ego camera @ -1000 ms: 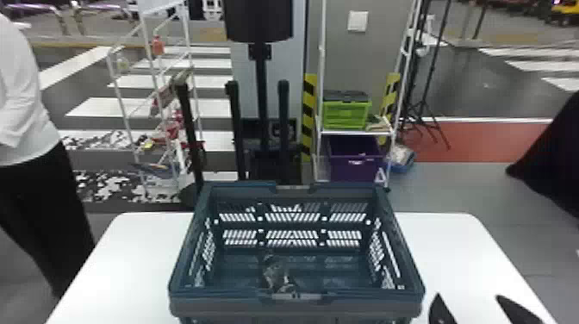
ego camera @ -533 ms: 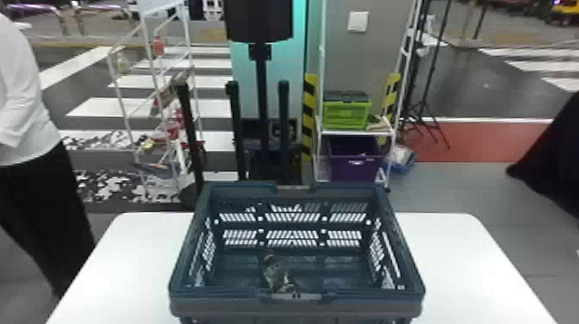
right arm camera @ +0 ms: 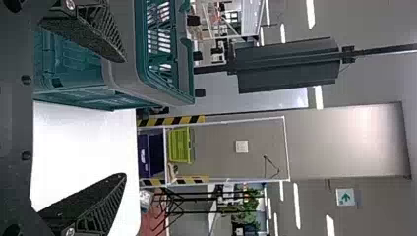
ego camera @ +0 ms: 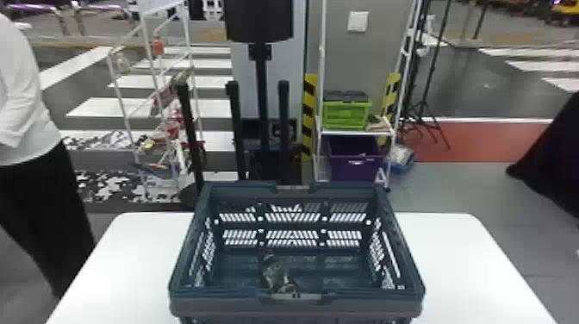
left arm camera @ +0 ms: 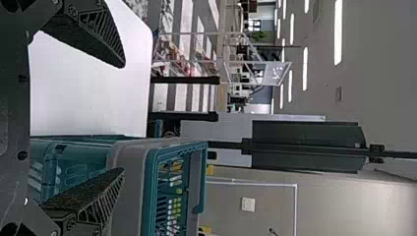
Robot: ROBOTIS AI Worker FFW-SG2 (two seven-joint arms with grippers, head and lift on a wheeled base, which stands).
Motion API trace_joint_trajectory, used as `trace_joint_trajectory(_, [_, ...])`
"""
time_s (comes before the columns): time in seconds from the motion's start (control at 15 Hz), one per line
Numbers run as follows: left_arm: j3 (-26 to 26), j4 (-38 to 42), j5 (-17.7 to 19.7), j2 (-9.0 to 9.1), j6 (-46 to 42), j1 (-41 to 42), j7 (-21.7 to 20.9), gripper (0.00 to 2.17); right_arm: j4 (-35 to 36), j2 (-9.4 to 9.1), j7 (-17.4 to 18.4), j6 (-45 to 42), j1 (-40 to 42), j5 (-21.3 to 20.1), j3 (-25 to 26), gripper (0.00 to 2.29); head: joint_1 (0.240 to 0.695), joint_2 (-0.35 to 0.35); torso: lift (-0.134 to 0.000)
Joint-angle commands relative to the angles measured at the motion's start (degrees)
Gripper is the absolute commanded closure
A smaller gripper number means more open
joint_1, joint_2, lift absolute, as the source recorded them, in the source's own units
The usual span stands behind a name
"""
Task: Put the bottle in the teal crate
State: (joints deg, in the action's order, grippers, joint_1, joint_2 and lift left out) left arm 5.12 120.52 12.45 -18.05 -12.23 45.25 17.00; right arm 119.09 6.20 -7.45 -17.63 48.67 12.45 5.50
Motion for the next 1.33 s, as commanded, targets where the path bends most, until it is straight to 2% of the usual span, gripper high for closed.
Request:
trace_joint_trajectory(0.0, [0.2,0.9,-0.5,0.04,0.9,0.4,0.1,0.13,-0.1,-0.66,-0.3,-0.2,0.2,0.0,0.8,0.06,0.499,0.0,0.0])
trace_joint_trajectory(0.33, [0.4,2.4,-1.8,0.3,1.1,1.6,0.6,0.13,-0.9,-1.89,-2.4,-0.3,0.5,1.5,3.9,0.06,0.499,0.0,0.0])
trace_joint_trajectory(0.53, [0.5,2.3,-1.9,0.3,1.1,1.6,0.6,0.13,-1.9,-3.56,-4.2,-0.9,0.3,1.6,5.3,0.06,0.499,0.0,0.0])
trace_joint_trajectory(1.27, [0.1,2.7,-1.8,0.12,3.9,1.2,0.6,0.14,-1.3,-4.44,-4.2,0.4,-0.2,1.6,5.6,0.07,0.499,0.0,0.0])
